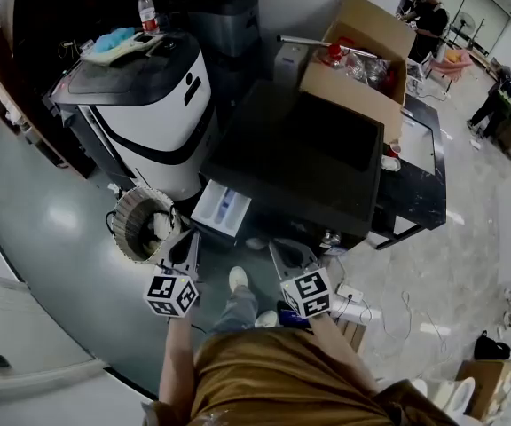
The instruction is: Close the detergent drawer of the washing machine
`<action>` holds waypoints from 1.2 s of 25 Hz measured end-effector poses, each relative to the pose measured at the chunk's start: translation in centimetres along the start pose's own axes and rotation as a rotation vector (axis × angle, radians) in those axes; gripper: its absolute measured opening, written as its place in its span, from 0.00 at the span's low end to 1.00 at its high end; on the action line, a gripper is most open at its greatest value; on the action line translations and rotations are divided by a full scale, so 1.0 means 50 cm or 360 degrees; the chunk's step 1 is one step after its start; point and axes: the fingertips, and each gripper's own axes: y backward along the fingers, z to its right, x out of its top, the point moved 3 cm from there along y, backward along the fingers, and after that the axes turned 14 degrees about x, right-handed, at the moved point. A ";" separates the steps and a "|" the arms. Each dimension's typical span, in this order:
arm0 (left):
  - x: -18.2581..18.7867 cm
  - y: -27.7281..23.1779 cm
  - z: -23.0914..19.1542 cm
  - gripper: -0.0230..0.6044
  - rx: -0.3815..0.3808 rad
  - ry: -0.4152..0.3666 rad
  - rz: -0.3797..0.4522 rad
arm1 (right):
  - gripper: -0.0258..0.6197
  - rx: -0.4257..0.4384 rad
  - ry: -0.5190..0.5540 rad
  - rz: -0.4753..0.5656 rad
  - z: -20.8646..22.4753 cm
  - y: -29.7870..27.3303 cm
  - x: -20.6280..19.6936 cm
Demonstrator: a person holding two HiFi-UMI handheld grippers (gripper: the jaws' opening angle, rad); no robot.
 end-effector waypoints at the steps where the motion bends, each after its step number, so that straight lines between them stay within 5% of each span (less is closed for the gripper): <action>1: 0.001 0.000 -0.004 0.08 0.0007 0.0010 0.0006 | 0.06 0.0011 -0.0012 0.0003 -0.001 -0.003 0.000; 10: -0.032 -0.022 -0.024 0.19 0.0001 0.0033 -0.0102 | 0.06 0.0053 -0.0086 -0.0087 -0.001 -0.035 -0.022; 30: -0.132 -0.087 -0.049 0.19 0.0046 0.0003 -0.0326 | 0.06 0.0055 -0.0187 -0.0230 0.036 -0.064 -0.075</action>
